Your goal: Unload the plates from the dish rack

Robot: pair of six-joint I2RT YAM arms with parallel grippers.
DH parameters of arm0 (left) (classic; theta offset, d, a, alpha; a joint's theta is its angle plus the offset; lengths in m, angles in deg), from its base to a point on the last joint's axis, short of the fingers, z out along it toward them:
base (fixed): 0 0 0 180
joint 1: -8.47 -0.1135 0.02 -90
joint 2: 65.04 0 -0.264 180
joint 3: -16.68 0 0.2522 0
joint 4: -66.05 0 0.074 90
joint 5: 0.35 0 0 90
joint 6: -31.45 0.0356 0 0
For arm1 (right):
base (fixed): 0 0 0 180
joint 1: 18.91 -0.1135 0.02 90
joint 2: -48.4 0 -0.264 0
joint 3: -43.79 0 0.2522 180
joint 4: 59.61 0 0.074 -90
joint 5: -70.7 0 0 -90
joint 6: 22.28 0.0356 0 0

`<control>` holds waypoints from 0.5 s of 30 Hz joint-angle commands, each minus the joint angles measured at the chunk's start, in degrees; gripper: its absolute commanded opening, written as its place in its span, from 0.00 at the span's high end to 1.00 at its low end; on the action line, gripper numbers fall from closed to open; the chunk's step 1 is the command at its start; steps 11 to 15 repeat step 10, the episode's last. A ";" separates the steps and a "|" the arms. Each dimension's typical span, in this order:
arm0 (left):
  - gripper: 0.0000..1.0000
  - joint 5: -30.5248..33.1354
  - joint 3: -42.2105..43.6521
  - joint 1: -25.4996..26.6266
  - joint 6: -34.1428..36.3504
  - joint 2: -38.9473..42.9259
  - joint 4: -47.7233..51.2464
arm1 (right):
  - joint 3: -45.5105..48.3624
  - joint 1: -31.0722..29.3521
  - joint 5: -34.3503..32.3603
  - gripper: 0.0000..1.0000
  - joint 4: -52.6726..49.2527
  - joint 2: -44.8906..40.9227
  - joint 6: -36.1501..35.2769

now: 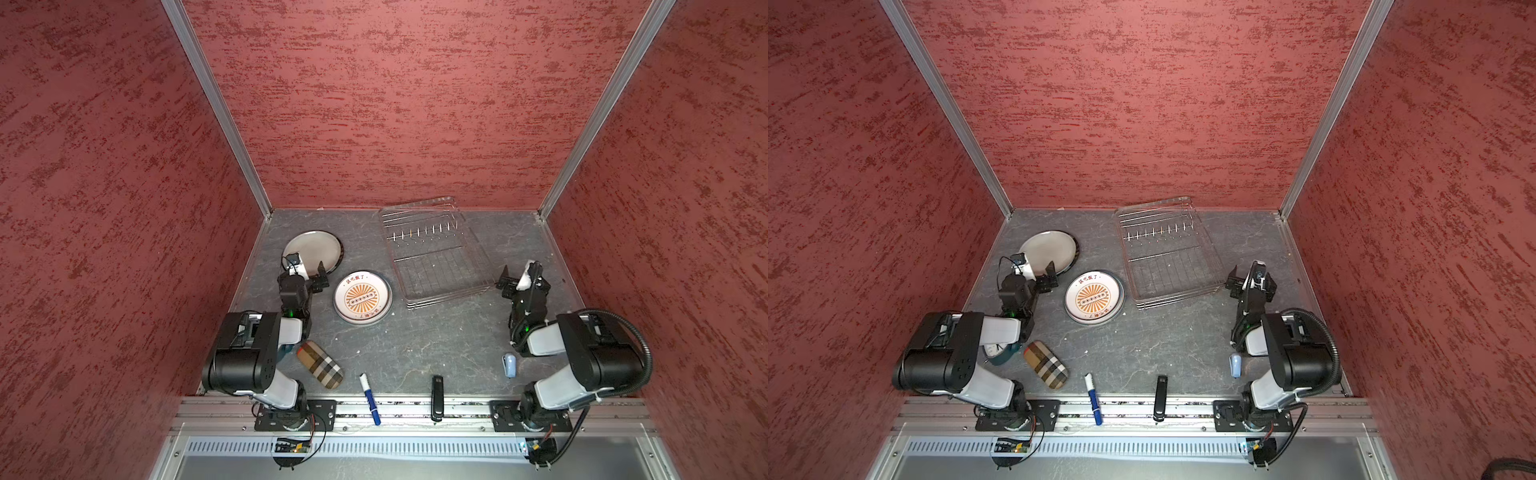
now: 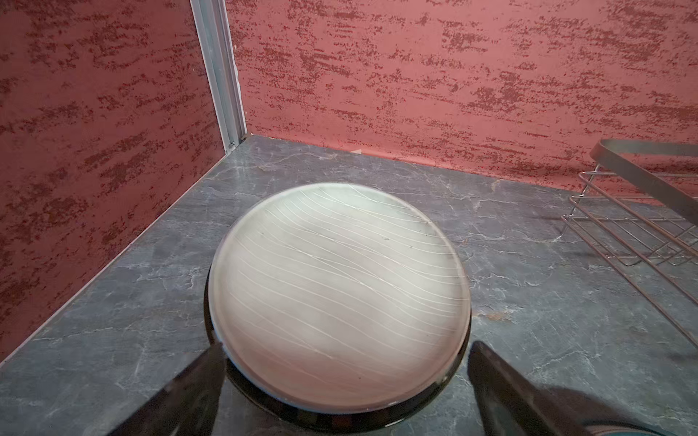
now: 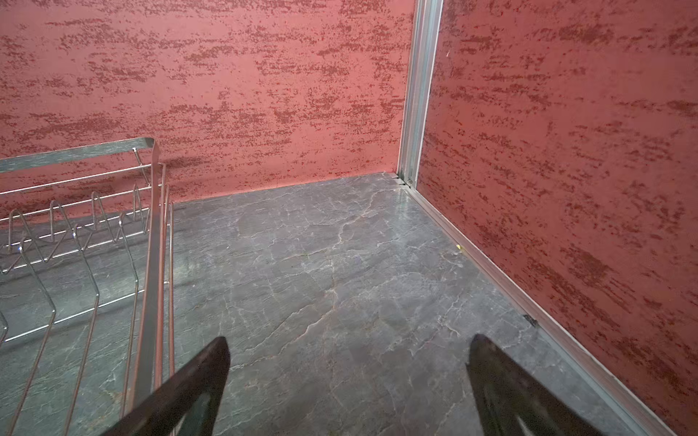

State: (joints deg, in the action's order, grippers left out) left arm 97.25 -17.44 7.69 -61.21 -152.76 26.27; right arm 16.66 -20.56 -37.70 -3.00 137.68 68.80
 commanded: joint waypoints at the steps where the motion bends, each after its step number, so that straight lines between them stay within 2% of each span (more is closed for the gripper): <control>1: 0.01 0.05 -0.37 0.16 0.92 -0.16 0.07 | -0.79 0.24 1.08 0.01 0.65 -0.24 -0.17; 4: 0.00 0.05 -0.42 0.16 0.90 -0.15 0.20 | -1.20 0.32 1.23 0.01 -0.16 -0.16 -0.08; 8: 0.01 0.05 -0.35 0.23 1.00 -0.12 0.21 | -2.45 2.55 5.11 0.01 -3.35 -0.52 1.67; 15: 0.01 0.16 -0.37 0.25 0.99 -0.09 0.19 | -2.41 2.58 5.12 0.01 -3.29 -0.58 1.70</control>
